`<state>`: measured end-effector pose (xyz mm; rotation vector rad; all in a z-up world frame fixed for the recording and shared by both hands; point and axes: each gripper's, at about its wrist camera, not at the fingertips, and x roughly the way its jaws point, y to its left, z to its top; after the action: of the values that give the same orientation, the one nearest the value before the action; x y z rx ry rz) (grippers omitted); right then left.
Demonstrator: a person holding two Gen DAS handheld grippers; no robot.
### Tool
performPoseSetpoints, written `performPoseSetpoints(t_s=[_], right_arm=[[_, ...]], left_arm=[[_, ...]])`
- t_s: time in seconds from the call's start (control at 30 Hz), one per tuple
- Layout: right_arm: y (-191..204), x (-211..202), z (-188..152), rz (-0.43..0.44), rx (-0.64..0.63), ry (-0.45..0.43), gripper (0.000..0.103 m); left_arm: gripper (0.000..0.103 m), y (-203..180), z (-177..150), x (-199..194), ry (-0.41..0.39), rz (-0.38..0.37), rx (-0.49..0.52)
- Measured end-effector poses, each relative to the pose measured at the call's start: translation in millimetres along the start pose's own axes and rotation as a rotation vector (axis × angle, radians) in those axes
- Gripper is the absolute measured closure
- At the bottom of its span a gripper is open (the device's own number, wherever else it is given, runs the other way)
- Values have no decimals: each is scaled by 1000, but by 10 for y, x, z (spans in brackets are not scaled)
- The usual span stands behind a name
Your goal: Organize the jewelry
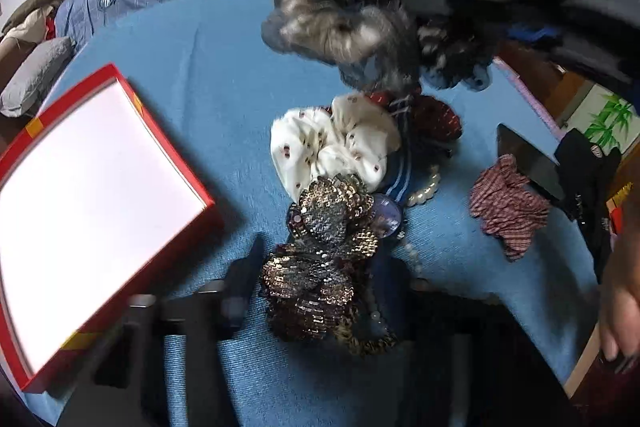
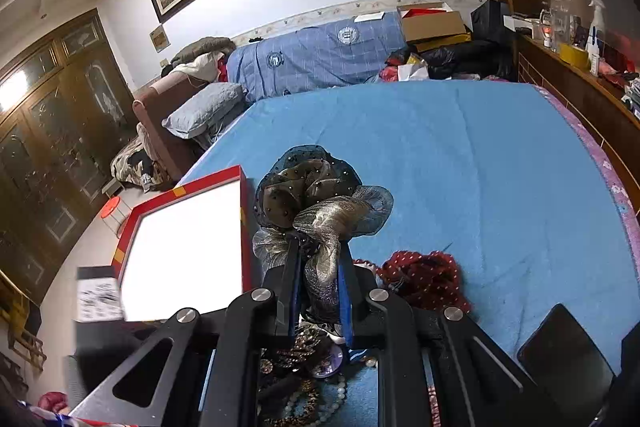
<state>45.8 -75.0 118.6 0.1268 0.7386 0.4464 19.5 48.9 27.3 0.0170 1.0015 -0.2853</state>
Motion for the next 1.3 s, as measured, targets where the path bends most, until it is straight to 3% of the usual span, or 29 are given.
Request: performPoseSetpoints(t_s=[0.17, 0.33, 0.43, 0.53, 0.73, 0.93, 1.3], right_arm=[[15, -5, 3, 2, -3, -1, 86], [55, -54, 40, 16, -2, -30, 86], [174, -32, 101, 37, -13, -35, 86], [385, 85, 168, 74, -36, -20, 86], [960, 713, 280, 164, -83, 64, 86], [1398, 1478, 376, 185, -103, 135, 86], [1640, 2316, 346, 161, -83, 223, 85]], left_arm=[[66, 110, -13, -211, -58, -38, -25], [66, 400, 119, -785, -207, -36, -84], [66, 681, 213, -1021, -272, 25, -138], [66, 1090, 232, -1117, -288, 94, -211], [65, 1984, 193, -1073, -265, 242, -345], [65, 2637, 188, -829, -194, 314, -445], [62, 3090, 187, -436, -129, 314, -546]])
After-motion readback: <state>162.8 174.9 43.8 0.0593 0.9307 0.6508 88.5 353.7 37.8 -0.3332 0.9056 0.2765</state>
